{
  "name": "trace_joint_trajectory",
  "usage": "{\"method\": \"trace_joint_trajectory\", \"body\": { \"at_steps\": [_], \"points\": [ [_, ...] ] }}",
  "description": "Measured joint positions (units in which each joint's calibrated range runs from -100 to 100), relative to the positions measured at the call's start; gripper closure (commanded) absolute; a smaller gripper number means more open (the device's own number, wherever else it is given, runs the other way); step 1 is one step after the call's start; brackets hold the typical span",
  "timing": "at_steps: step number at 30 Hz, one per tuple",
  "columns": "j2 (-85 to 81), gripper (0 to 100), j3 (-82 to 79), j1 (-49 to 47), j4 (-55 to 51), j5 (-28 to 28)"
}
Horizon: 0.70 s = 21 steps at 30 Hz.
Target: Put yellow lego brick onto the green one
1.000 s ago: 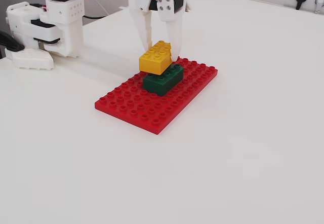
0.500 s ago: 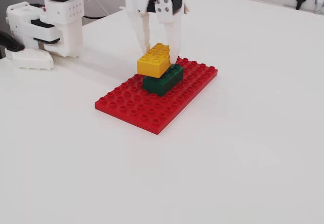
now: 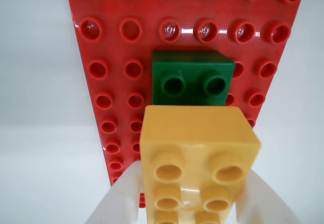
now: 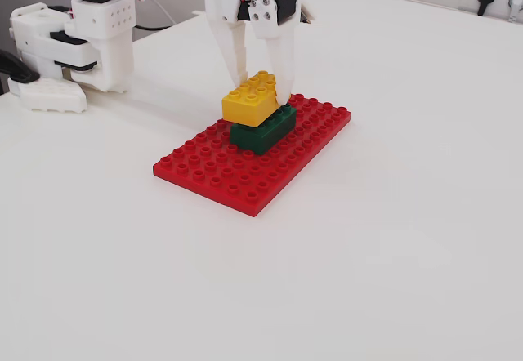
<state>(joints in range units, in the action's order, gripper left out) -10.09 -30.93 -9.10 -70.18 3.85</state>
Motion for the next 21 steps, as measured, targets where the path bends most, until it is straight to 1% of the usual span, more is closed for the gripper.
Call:
{"method": "trace_joint_trajectory", "body": {
  "at_steps": [6,13,21],
  "points": [
    [0.17,89,0.09,-1.99,1.04,0.10],
    [0.17,89,0.09,-4.35,0.95,1.72],
    [0.17,89,0.09,-3.54,0.86,1.66]
  ]
}}
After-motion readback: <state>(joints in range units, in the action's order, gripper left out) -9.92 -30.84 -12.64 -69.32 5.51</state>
